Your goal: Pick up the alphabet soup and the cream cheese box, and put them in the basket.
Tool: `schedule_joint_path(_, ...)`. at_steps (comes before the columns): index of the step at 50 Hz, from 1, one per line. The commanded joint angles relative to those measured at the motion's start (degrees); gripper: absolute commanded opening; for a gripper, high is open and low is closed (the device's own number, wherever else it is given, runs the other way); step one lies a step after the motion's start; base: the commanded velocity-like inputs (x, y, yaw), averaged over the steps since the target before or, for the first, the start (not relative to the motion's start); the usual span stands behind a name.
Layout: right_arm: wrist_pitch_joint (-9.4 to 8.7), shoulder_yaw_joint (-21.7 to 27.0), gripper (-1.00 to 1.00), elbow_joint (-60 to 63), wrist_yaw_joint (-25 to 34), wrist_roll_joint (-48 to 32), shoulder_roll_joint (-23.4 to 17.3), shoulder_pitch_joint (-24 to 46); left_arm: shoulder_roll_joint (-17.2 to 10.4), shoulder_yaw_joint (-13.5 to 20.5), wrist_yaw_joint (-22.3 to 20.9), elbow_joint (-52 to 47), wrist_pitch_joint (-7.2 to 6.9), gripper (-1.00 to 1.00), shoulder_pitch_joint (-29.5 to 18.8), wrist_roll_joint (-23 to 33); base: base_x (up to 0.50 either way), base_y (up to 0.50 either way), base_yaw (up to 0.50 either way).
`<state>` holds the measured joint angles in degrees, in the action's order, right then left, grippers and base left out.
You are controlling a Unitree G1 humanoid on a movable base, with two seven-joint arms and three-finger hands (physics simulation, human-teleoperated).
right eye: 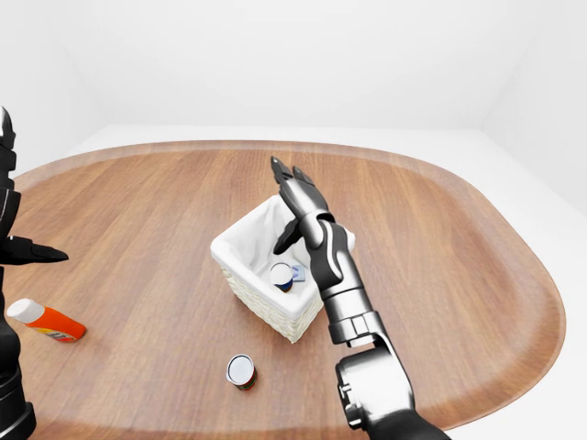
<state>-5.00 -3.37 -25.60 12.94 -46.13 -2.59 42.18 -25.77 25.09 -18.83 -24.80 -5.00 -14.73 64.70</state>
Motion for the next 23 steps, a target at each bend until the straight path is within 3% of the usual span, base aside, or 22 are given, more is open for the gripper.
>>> schedule_joint_path(1, 0.00, 0.2, 1.00, 5.2, 1.7, -0.4, -0.2, 0.5, 0.0, -0.1, -0.3, -0.3, 0.00, 1.00, 0.1, 0.4, 0.00, 0.00, 0.00)
schedule_joint_path(23, 0.00, 1.1, 1.00, 12.6, 1.5, 0.4, -0.2, 2.5, 0.4, -0.4, 0.3, 0.5, 0.00, 1.00, 0.1, 0.7, 0.00, 0.00, 0.00)
